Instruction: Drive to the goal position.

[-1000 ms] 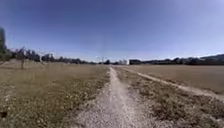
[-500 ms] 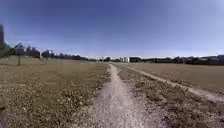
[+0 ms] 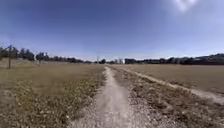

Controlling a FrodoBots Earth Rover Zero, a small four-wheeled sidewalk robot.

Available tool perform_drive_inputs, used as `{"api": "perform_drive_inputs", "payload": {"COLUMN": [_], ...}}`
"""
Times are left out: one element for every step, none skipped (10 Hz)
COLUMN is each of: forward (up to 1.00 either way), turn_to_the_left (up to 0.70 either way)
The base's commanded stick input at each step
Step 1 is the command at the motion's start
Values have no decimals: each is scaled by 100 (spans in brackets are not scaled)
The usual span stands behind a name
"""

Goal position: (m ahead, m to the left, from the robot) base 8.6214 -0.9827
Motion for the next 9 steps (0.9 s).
{"api": "perform_drive_inputs", "payload": {"forward": [70,70,70,70,70,70,70,70,70], "turn_to_the_left": [-33,-25,-13,0,-21,-31,-20,-9,0]}}
